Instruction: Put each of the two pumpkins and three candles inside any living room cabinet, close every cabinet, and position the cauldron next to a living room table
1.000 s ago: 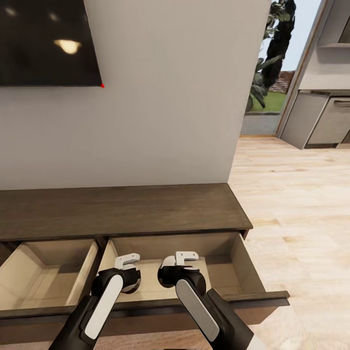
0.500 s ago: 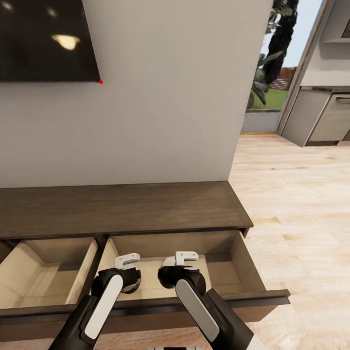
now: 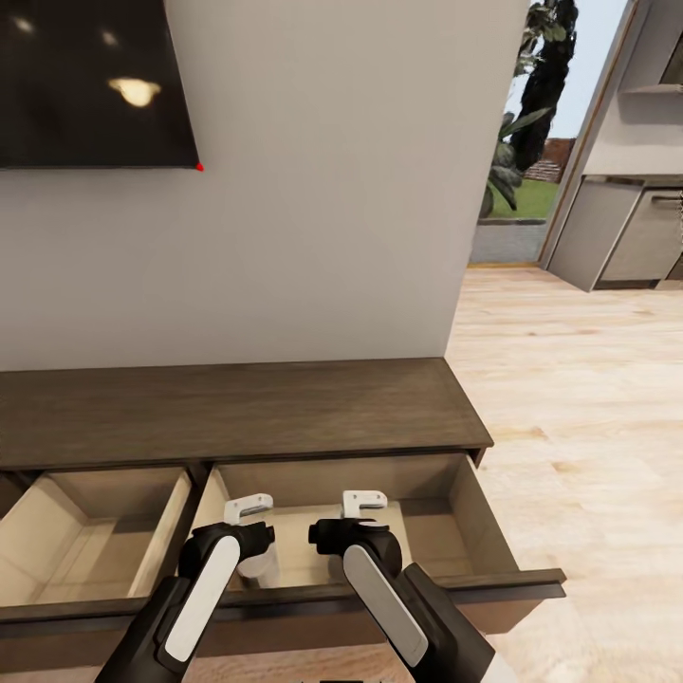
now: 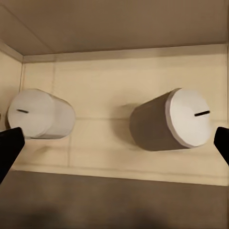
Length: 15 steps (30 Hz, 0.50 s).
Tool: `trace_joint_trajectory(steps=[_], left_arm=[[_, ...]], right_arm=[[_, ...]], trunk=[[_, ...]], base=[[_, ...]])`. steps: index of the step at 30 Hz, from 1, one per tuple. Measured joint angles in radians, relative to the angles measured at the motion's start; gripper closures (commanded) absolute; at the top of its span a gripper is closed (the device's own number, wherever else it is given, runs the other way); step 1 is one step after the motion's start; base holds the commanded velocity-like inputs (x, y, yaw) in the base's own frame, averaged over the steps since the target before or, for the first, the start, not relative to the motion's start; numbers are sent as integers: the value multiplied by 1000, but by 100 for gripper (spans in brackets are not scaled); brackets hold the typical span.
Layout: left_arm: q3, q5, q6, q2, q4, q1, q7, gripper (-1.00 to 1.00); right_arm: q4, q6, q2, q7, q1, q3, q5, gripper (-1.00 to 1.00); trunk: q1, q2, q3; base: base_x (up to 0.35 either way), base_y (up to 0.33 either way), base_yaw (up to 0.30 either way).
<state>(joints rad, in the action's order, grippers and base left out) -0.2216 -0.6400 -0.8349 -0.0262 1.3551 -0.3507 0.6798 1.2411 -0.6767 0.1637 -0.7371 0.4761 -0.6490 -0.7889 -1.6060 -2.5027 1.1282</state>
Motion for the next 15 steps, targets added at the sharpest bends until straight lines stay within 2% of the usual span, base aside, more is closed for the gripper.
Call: trace_joint_trajectory(steps=[13,15], left_arm=[[4,-10,-10,-1,12,0,0,-100],[4,-11,-13,-1,13,-1,0,-100]], right_arm=[[18,-14,-1,8,0,2,-6,-100],[19,-14,0,8,-1,3,-10,-100]], trunk=[[6,3,-50],[13,17,-57]], base=[[0,0,0],[0,0,0]])
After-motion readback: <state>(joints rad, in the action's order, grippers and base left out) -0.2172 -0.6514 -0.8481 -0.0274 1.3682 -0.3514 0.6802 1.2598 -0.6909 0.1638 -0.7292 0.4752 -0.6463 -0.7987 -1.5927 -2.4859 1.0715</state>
